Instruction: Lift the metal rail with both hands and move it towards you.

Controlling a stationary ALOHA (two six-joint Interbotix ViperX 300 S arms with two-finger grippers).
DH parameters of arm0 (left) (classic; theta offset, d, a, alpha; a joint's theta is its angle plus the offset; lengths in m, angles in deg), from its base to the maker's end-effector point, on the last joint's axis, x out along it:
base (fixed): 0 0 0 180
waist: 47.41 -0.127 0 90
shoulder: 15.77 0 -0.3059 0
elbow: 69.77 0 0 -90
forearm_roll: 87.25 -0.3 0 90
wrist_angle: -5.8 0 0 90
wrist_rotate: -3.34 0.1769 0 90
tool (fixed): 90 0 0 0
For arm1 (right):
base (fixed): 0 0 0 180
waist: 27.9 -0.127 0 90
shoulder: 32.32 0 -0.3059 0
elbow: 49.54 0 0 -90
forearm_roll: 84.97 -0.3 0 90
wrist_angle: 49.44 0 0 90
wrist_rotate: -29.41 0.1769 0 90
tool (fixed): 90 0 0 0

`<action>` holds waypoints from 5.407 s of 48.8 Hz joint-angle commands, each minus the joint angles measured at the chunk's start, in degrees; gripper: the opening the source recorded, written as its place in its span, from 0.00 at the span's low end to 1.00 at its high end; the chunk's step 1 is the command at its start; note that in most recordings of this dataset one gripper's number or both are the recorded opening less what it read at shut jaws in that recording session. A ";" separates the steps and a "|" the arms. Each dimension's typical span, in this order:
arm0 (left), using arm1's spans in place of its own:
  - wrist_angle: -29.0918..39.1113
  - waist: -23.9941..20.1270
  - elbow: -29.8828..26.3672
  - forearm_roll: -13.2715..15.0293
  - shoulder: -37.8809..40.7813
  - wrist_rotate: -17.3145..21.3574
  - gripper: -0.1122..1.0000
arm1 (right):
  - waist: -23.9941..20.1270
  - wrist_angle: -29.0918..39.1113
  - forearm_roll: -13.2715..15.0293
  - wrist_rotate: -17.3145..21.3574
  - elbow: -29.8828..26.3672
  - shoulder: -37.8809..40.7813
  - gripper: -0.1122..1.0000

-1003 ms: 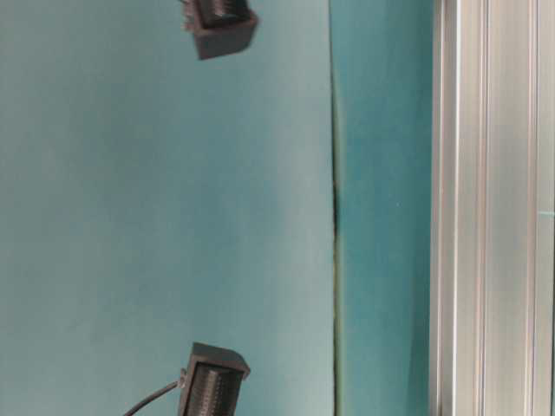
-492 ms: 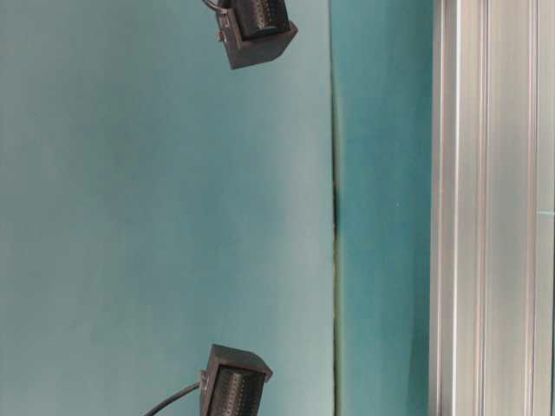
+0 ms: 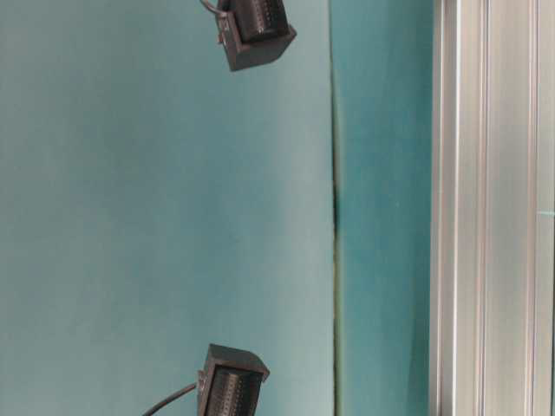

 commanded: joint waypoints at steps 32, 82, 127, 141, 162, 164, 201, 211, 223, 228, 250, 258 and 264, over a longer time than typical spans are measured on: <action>-0.35 0.18 -0.79 -0.26 -0.79 -0.88 0.38 | 0.00 0.35 -0.26 0.00 -1.14 0.26 0.47; 46.05 -0.18 -34.10 -0.26 -19.69 -0.44 0.38 | 1.49 56.78 -2.46 6.77 -41.22 -12.57 0.46; 66.62 -0.18 -58.10 -0.26 -14.41 -0.44 0.38 | 0.79 70.40 -2.46 12.13 -61.88 -11.25 0.46; 66.62 -0.18 -58.01 -0.26 -14.50 -0.44 0.38 | 0.79 70.49 -2.46 12.13 -61.88 -11.34 0.46; 66.62 -0.18 -58.10 -0.26 -14.33 -0.35 0.38 | 0.79 70.49 -2.46 12.13 -61.70 -11.34 0.46; 66.62 -0.26 -58.01 -0.26 -14.24 -0.26 0.38 | 0.79 70.49 -2.46 12.13 -61.61 -11.34 0.46; 47.90 -1.76 -32.08 -0.26 -14.59 -0.62 0.38 | 0.79 51.33 -1.85 8.09 -33.84 -13.71 0.46; 40.96 -2.02 -26.28 -0.26 -13.27 -1.05 0.38 | 0.79 46.32 -0.97 7.65 -26.63 -12.83 0.46; 31.29 -1.85 -18.72 -0.26 -10.20 -4.75 0.38 | 0.53 35.95 -0.88 7.38 -20.21 -10.63 0.46; 27.95 -1.93 -16.52 -0.26 -9.23 -4.83 0.38 | 0.44 31.64 -0.88 7.29 -17.40 -9.49 0.46; 19.16 -2.02 -10.20 -0.26 -3.34 -5.19 0.38 | 0.18 19.25 -0.79 4.48 -11.16 -4.22 0.46; 15.47 -1.76 -8.70 -0.26 -1.93 -5.27 0.38 | 0.00 17.05 -0.79 4.13 -10.55 -2.29 0.46; 14.94 -1.58 -8.44 -0.26 -1.23 -5.27 0.38 | -0.62 14.59 -0.79 4.13 -9.49 -0.79 0.46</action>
